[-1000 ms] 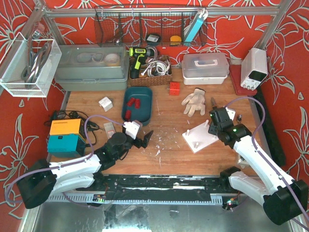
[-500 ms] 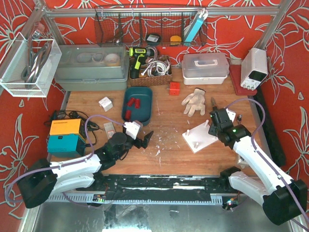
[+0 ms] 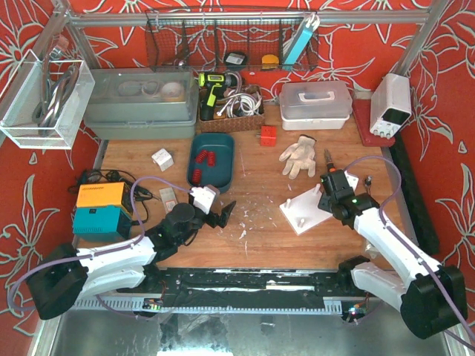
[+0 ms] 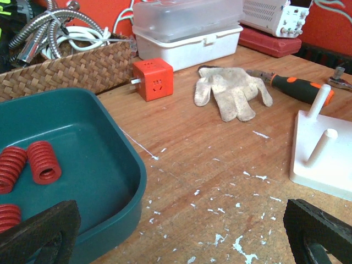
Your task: Install the large spring
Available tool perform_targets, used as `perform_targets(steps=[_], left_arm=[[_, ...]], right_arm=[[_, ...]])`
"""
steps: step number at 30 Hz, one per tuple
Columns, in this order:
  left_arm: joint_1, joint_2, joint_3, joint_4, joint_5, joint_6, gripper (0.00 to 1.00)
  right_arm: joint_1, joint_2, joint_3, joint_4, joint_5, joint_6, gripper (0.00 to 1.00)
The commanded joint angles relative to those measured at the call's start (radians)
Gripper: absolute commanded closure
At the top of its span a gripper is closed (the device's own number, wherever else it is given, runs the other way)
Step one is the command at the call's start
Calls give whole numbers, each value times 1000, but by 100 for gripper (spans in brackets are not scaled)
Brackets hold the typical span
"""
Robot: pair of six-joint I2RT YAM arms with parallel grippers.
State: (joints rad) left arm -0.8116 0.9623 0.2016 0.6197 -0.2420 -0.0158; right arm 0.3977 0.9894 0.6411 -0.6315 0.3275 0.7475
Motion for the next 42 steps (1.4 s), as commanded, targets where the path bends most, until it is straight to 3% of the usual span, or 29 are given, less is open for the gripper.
perform_targets(steps=[1, 17, 23, 28, 35, 42], left_arm=[[-2, -2, 15, 8, -10, 13, 0], [-1, -13, 12, 6, -16, 13, 0], [-1, -22, 18, -13, -50, 0, 0], [1, -44, 92, -150, -206, -129, 0], [52, 37, 282, -414, -345, -274, 0], [204, 211, 462, -548, -207, -236, 23]], right_arm=[[-11, 34, -20, 58, -5, 16, 88], [-27, 10, 40, -1, 38, -12, 56], [-26, -78, 117, -19, -62, -100, 41], [-17, -93, 185, 60, -279, -214, 21], [62, -18, 238, 136, -318, -239, 1], [232, 5, 134, 304, -207, -273, 1]])
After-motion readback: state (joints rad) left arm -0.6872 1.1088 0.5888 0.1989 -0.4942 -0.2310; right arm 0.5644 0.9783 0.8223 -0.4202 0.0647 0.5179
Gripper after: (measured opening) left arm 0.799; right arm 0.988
